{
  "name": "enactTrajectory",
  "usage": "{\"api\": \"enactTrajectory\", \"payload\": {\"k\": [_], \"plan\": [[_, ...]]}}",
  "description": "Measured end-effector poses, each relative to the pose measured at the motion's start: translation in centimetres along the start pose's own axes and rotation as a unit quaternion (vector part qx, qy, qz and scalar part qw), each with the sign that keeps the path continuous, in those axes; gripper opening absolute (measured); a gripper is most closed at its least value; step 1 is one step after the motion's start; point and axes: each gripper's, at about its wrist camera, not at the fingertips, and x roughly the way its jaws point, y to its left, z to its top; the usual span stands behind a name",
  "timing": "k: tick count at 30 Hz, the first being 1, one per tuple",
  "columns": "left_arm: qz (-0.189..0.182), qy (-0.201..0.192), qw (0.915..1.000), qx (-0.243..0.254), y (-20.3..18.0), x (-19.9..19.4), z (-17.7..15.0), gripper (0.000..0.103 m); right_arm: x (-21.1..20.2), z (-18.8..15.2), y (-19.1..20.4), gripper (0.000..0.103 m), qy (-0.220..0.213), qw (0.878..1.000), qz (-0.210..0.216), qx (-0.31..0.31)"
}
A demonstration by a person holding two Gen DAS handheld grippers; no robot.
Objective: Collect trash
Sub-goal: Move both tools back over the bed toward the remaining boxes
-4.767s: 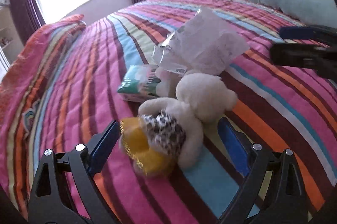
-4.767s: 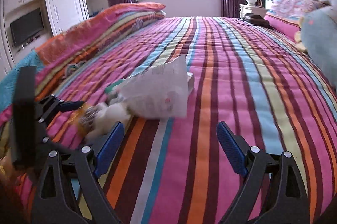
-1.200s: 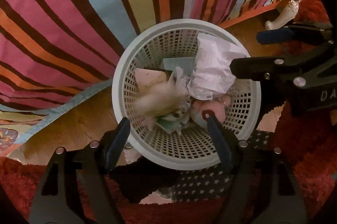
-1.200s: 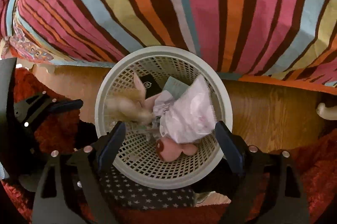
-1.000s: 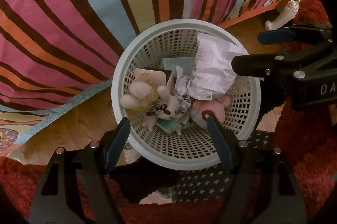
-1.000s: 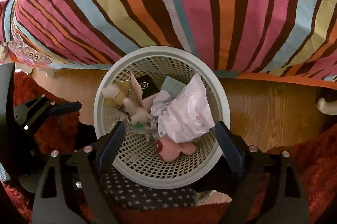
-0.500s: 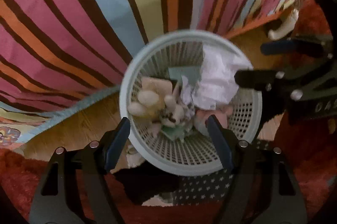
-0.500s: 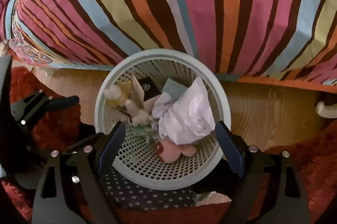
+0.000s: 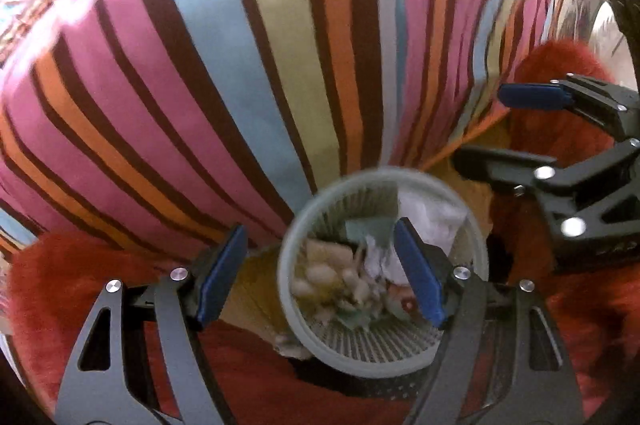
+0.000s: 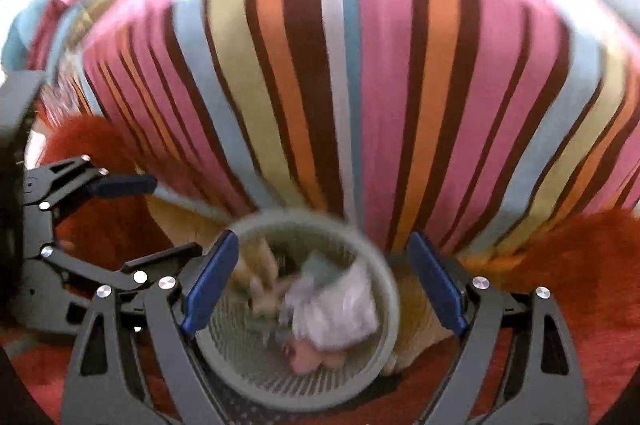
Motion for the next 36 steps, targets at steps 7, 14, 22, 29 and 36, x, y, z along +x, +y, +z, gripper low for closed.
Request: {"api": "enactTrajectory", "payload": {"k": [7, 14, 22, 29, 36], "plan": [[-0.021, -0.112, 0.9907, -0.075, 5.3, -6.3, 7.5, 0.074, -4.7, 6.1, -3.0, 0.082, -0.116, 0.990, 0.051, 0.062], [0.011, -0.153, 0.9792, -0.132, 11.9, -6.8, 16.8, 0.074, -4.2, 14.3, -5.5, 0.082, -0.181, 0.983, 0.012, 0.020], [0.042, -0.169, 0.9651, -0.196, 19.8, 0.4, 30.7, 0.074, 2.8, 27.2, -7.7, 0.082, -0.211, 0.977, -0.010, 0.001], [0.095, -0.145, 0.9558, -0.237, 26.0, 8.5, 41.7, 0.074, 10.6, 38.6, -9.2, 0.082, -0.215, 0.975, -0.043, -0.021], [0.105, -0.121, 0.9284, -0.335, 29.9, 14.0, 46.8, 0.074, 17.5, 45.4, -10.4, 0.082, -0.177, 0.984, -0.028, -0.015]]}}
